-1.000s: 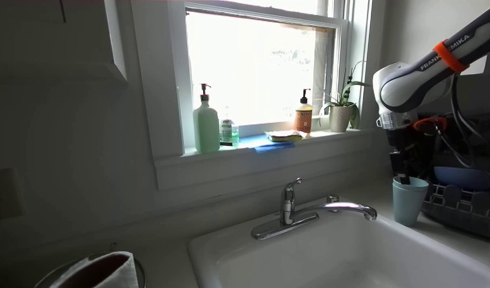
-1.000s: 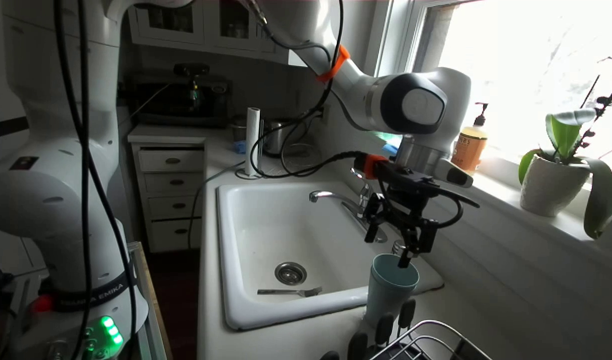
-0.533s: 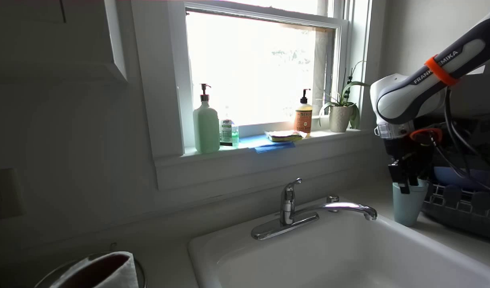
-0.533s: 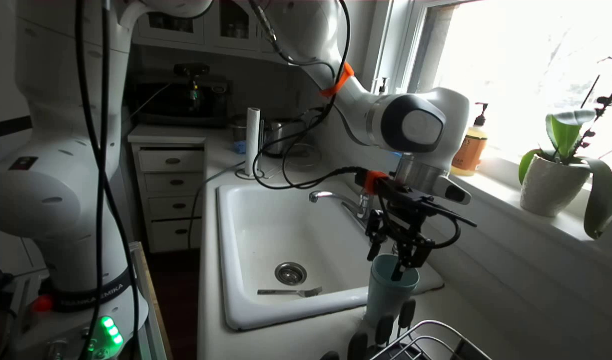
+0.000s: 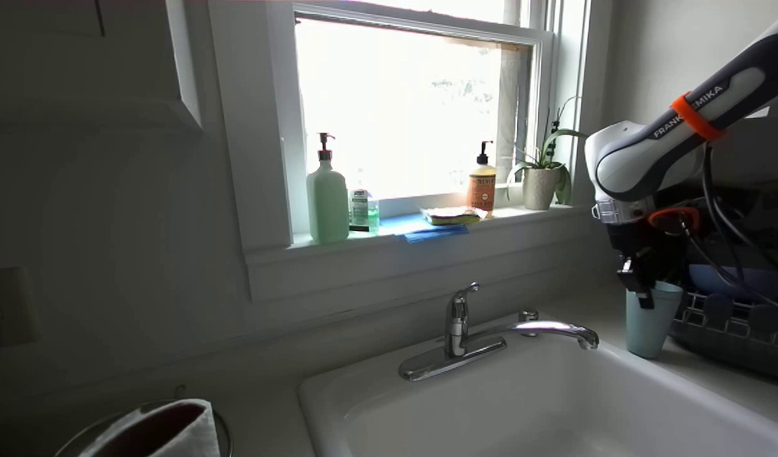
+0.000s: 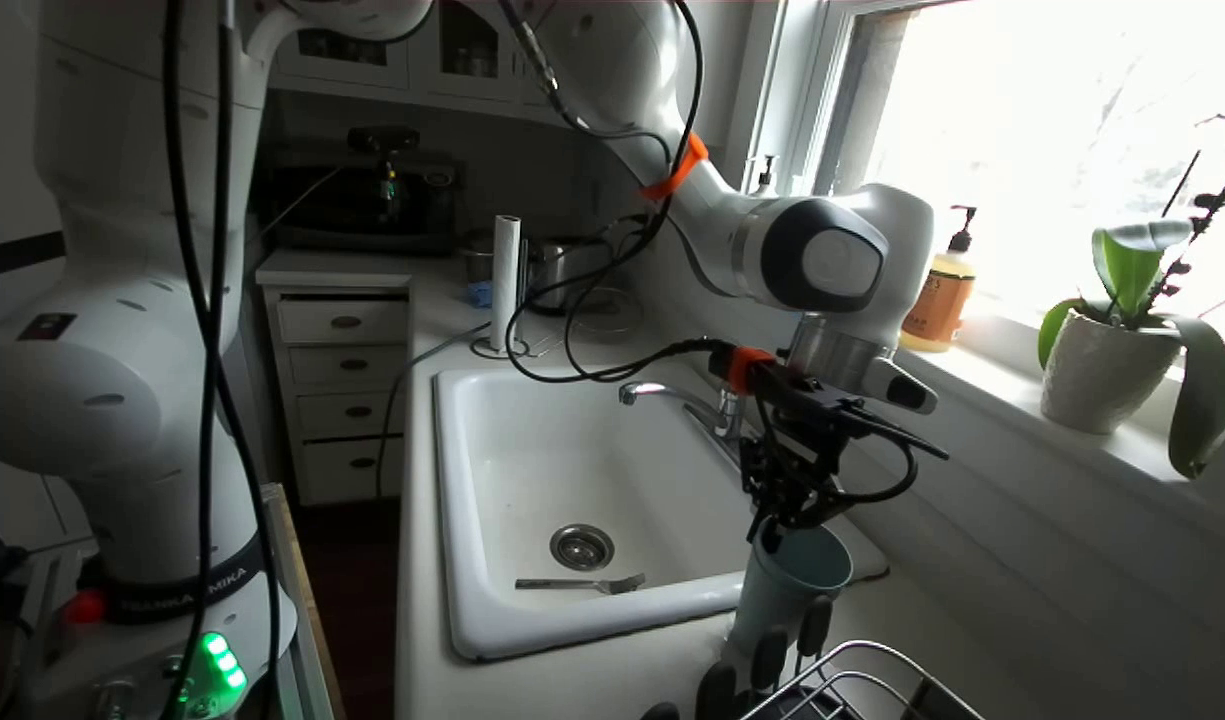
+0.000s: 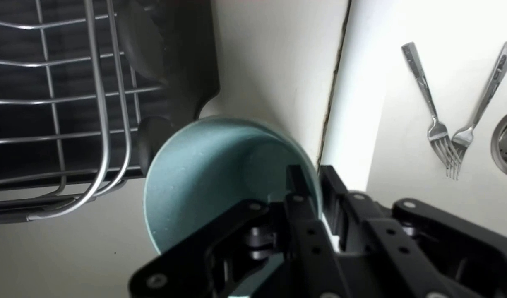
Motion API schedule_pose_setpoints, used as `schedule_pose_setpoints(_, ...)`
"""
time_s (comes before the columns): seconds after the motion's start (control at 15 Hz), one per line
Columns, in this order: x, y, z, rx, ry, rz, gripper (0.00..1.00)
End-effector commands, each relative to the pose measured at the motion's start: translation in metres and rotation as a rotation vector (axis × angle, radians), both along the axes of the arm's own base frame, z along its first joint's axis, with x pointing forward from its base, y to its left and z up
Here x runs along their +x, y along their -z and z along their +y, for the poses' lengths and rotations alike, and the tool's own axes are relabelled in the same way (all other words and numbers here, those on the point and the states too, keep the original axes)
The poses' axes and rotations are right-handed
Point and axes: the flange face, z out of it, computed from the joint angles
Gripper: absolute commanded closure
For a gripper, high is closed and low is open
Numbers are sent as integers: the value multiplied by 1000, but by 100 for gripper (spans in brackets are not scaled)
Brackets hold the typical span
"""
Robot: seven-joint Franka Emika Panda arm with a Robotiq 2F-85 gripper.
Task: Rearrange the cups and move it to the left of the sink
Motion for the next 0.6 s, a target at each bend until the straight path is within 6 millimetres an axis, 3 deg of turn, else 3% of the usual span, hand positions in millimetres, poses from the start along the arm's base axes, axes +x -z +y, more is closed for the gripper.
schedule_pose_setpoints(0.0,4,0,0,6,-2,-6,100)
schedule_pose_setpoints(0.2,-1,-11,6,-4,-2,15,98)
schedule_pose_setpoints(0.53,-10,-72,34,-60,-81,-6,98)
